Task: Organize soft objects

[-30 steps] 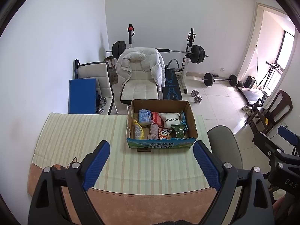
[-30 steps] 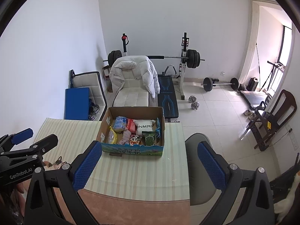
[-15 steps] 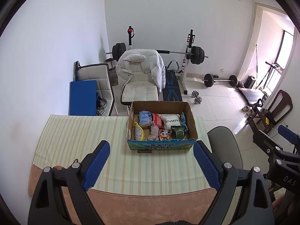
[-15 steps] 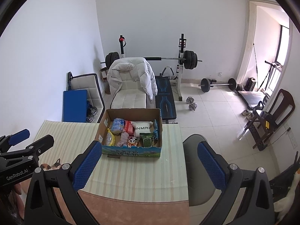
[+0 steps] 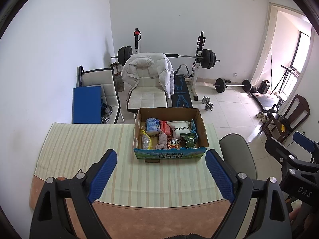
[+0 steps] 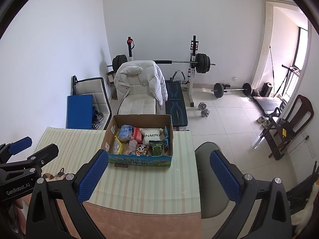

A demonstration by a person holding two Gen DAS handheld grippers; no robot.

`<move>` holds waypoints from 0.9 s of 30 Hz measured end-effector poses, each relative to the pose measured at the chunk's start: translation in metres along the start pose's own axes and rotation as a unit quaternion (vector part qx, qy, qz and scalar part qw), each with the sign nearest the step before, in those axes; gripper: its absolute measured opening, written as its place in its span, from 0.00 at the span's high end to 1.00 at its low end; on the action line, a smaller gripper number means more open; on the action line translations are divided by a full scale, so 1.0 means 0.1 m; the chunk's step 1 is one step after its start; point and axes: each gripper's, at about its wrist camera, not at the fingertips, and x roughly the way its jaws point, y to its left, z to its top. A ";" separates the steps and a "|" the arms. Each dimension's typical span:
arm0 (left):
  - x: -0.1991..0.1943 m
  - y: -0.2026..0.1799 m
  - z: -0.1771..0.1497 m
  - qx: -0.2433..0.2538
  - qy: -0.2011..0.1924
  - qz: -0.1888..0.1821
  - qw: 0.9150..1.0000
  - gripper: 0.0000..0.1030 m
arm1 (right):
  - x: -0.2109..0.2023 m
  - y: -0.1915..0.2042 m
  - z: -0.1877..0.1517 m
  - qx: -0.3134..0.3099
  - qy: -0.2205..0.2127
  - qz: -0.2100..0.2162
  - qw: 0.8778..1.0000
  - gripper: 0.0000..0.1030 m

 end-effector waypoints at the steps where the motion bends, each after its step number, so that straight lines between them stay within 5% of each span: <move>1: 0.00 0.00 0.00 0.000 0.000 0.000 1.000 0.12 | 0.00 0.00 0.00 0.001 -0.001 -0.001 1.000 0.00; 27: -0.01 -0.03 0.01 0.000 0.000 -0.001 1.000 0.12 | -0.03 -0.04 -0.01 0.002 -0.005 -0.007 1.000 0.00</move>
